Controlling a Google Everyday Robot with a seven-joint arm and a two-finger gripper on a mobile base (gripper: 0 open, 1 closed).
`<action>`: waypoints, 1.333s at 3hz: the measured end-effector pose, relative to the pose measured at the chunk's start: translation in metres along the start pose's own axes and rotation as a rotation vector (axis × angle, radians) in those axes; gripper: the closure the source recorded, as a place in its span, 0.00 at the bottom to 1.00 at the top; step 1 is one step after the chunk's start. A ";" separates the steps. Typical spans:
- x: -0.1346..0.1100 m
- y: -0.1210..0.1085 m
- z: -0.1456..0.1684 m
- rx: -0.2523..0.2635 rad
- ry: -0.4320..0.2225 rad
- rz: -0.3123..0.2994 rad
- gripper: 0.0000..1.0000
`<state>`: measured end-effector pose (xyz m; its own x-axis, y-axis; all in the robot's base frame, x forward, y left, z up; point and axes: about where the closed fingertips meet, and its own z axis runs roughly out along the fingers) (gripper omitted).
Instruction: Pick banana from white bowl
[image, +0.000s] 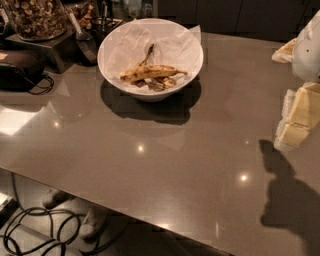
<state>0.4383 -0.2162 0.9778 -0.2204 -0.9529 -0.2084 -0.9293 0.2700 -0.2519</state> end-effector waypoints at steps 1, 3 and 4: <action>0.000 0.000 0.000 0.000 0.000 0.000 0.00; -0.017 -0.040 0.004 -0.008 0.041 -0.016 0.00; -0.036 -0.075 0.014 -0.024 0.069 -0.055 0.00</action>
Offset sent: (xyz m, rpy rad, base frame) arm 0.0263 0.0050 0.0066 0.0107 0.0351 -0.0075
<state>0.5204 -0.2008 0.9908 -0.1874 -0.9737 -0.1293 -0.9472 0.2140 -0.2388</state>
